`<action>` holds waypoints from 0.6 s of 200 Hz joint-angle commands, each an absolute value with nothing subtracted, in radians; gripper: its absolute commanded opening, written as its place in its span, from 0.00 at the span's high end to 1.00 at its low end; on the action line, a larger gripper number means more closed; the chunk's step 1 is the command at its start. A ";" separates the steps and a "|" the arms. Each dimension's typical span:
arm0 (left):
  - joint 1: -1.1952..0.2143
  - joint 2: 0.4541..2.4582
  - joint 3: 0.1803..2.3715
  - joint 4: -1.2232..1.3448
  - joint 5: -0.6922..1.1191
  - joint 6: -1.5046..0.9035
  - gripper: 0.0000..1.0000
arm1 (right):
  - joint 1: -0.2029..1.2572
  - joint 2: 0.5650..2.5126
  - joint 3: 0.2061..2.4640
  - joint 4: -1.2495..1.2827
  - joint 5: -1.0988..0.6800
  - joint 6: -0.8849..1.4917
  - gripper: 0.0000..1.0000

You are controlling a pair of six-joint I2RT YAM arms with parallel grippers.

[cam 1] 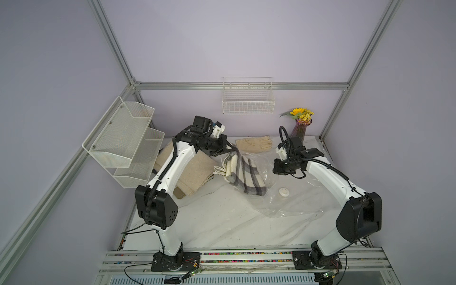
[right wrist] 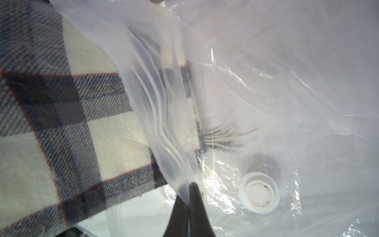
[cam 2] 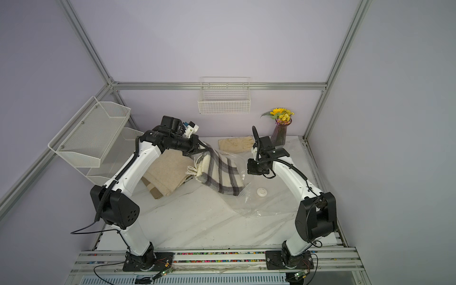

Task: Take the scarf out of the vacuum bag
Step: Take out the scarf from the vacuum bag.

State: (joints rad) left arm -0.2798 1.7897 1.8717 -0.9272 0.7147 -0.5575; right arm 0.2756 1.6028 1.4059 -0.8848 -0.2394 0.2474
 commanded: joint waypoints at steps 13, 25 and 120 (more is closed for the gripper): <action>-0.238 1.762 1.968 -1.055 0.745 -0.420 1.00 | 0.272 1.612 1.384 -0.885 -0.225 0.216 1.00; -0.229 1.770 1.992 -1.107 0.734 -0.383 1.00 | 0.273 1.618 1.382 -0.880 -0.231 0.213 1.00; -0.140 1.714 1.975 -1.268 0.522 -0.264 1.00 | 0.319 1.649 1.408 -0.900 -0.210 0.188 1.00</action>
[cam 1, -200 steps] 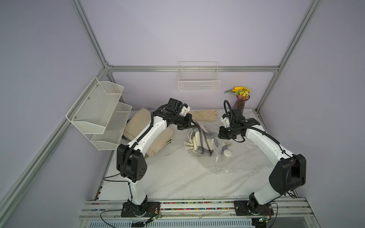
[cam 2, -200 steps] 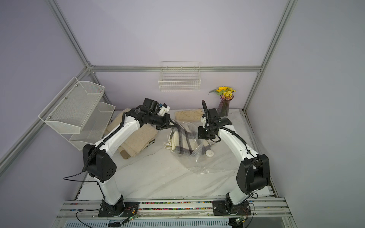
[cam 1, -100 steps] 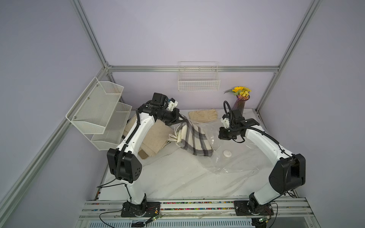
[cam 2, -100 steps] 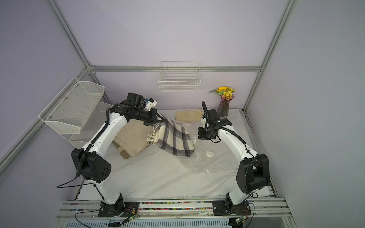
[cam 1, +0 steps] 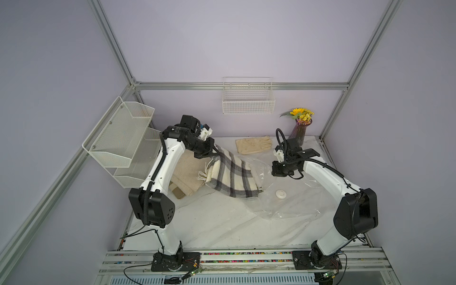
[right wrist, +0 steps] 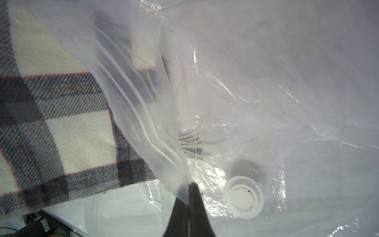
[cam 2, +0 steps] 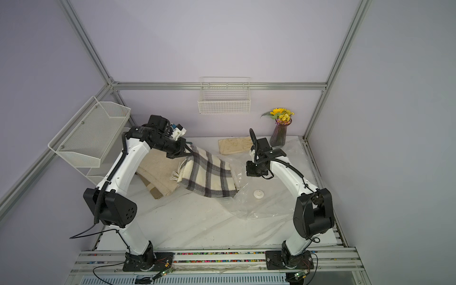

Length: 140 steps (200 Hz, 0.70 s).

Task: Take the scarf out of the vacuum bag
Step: Take out the scarf from the vacuum bag.

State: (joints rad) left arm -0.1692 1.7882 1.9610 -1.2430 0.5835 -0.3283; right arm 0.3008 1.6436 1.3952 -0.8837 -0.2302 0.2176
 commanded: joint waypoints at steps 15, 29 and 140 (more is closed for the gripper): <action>-0.125 1.702 1.974 -1.274 0.506 -0.257 1.00 | 0.322 1.645 1.403 -0.898 -0.206 0.188 1.00; -0.114 1.691 1.974 -1.276 0.496 -0.250 1.00 | 0.323 1.641 1.397 -0.893 -0.202 0.195 1.00; -0.084 1.680 2.080 -1.236 0.547 -0.289 1.00 | 0.377 1.640 1.382 -0.884 -0.143 0.186 1.00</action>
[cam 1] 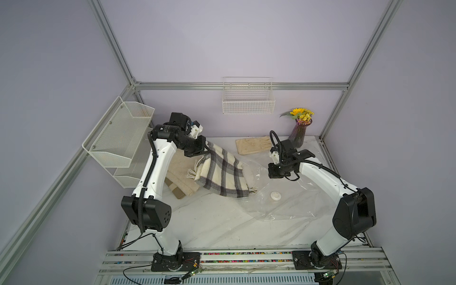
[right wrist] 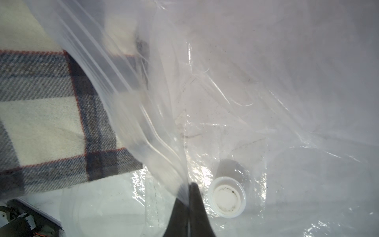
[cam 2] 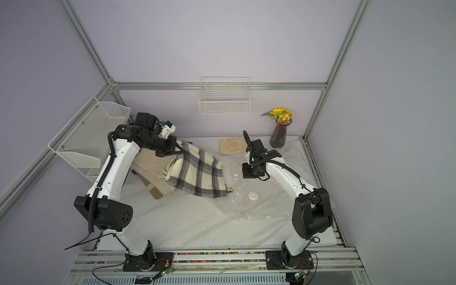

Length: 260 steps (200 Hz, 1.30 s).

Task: Take the scarf out of the vacuum bag
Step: Take out the scarf from the vacuum bag, then place the scarf at the center of the board.

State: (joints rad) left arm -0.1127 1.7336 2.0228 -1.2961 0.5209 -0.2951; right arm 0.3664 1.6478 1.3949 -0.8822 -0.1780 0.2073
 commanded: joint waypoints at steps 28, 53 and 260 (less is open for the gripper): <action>-0.057 1.658 2.079 -1.237 0.555 -0.283 1.00 | 0.377 1.654 1.386 -0.888 -0.132 0.186 1.00; -0.035 1.627 2.084 -1.203 0.572 -0.283 1.00 | 0.376 1.668 1.390 -0.892 -0.130 0.188 1.00; 0.134 1.664 2.203 -1.288 0.365 -0.102 1.00 | 0.390 1.699 1.392 -0.888 -0.130 0.184 1.00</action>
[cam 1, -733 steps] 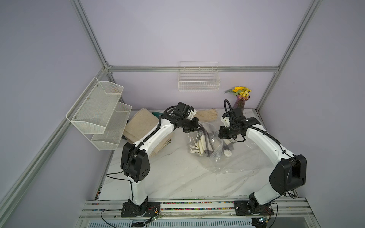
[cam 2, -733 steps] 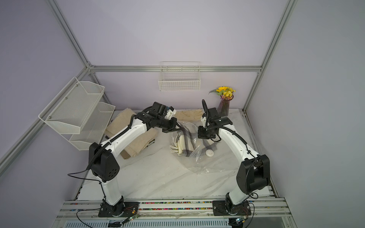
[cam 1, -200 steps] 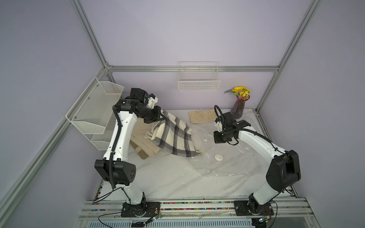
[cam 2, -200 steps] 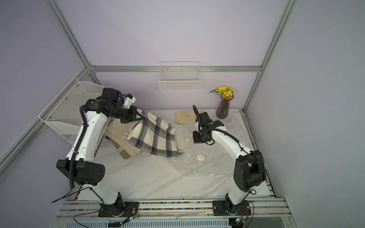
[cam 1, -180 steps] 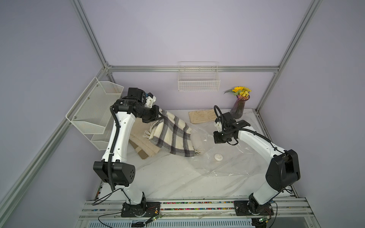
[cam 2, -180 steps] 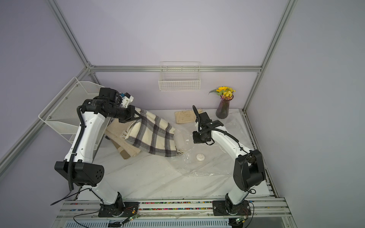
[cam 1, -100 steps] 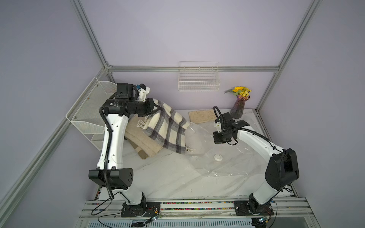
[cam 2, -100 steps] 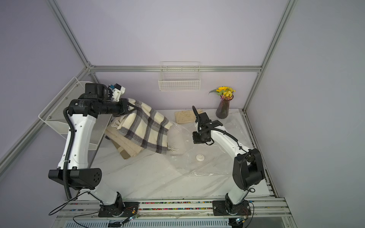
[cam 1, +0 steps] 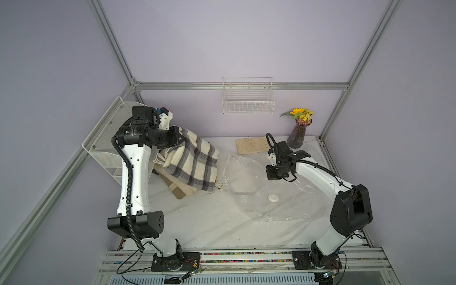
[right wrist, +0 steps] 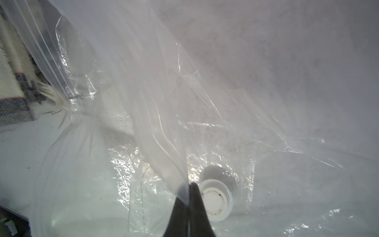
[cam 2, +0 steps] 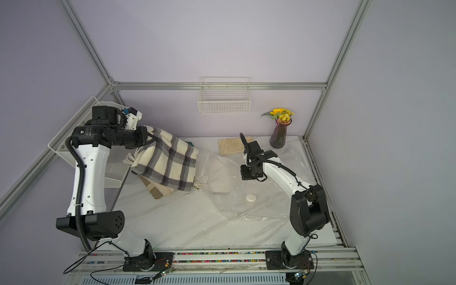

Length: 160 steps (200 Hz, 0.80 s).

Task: Take the scarf out of the vacuum bag
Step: Place the scarf at the center of the board.

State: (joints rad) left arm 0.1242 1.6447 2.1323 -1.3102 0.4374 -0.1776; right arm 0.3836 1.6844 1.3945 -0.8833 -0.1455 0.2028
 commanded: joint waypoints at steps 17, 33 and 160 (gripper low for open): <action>0.134 1.693 2.245 -1.305 0.308 -0.093 1.00 | 0.390 1.701 1.392 -0.888 -0.130 0.182 1.00; 0.134 1.716 2.277 -1.317 0.252 -0.081 1.00 | 0.390 1.701 1.390 -0.888 -0.130 0.182 1.00; 0.132 1.981 2.480 -1.288 0.004 -0.040 1.00 | 0.391 1.719 1.399 -0.891 -0.142 0.175 1.00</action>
